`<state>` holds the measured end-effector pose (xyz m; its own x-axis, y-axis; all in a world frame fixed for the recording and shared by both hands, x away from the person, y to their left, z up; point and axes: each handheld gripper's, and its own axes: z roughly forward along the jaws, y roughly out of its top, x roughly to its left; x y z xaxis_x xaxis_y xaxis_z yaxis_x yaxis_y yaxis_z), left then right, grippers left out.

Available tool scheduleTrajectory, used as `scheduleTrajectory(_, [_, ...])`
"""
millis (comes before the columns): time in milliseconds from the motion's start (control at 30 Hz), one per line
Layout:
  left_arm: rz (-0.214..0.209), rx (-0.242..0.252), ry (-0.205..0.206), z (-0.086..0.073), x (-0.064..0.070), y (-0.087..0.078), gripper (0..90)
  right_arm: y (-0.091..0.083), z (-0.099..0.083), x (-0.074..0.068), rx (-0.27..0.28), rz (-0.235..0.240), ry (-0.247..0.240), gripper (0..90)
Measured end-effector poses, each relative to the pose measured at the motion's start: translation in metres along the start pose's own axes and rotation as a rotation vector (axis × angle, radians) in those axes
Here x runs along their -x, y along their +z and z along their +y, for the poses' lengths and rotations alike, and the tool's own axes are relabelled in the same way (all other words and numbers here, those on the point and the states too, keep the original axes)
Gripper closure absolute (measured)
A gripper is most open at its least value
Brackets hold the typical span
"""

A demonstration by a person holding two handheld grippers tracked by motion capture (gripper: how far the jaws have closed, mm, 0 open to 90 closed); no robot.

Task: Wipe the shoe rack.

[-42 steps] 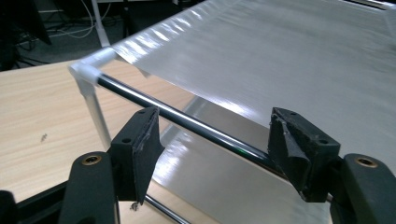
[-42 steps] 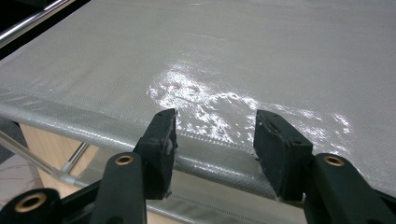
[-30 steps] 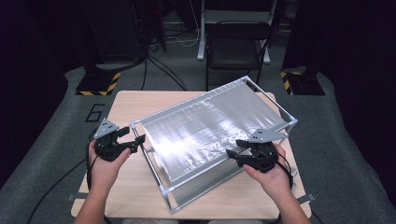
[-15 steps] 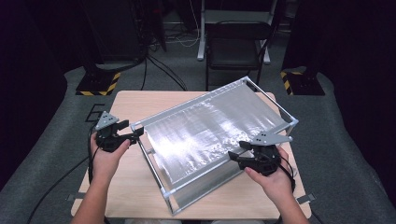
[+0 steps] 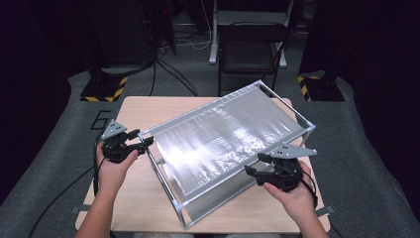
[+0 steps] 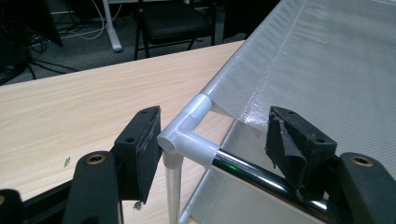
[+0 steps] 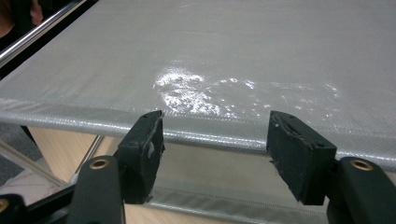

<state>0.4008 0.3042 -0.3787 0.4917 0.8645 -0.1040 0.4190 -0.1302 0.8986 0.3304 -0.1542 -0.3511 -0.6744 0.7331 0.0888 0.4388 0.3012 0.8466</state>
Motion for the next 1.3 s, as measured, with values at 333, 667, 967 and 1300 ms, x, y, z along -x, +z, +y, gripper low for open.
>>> scheduleTrajectory(333, [-0.012,-0.005,-0.026,-0.007,0.004,-0.018,36.1,0.015,0.007,0.005,0.012,-0.057,-0.009,27.4])
scheduleTrajectory(667, [-0.026,0.003,-0.033,-0.017,0.011,-0.04,36.2,0.034,0.019,0.01,0.005,-0.094,-0.023,20.8])
scheduleTrajectory(967, [-0.071,-0.012,-0.028,-0.023,0.027,-0.058,38.3,0.048,0.028,0.019,-0.006,-0.136,-0.021,20.2])
scheduleTrajectory(1300, [-0.096,-0.031,0.011,-0.022,0.034,-0.061,44.6,0.039,0.025,0.02,0.001,-0.136,0.03,25.5])
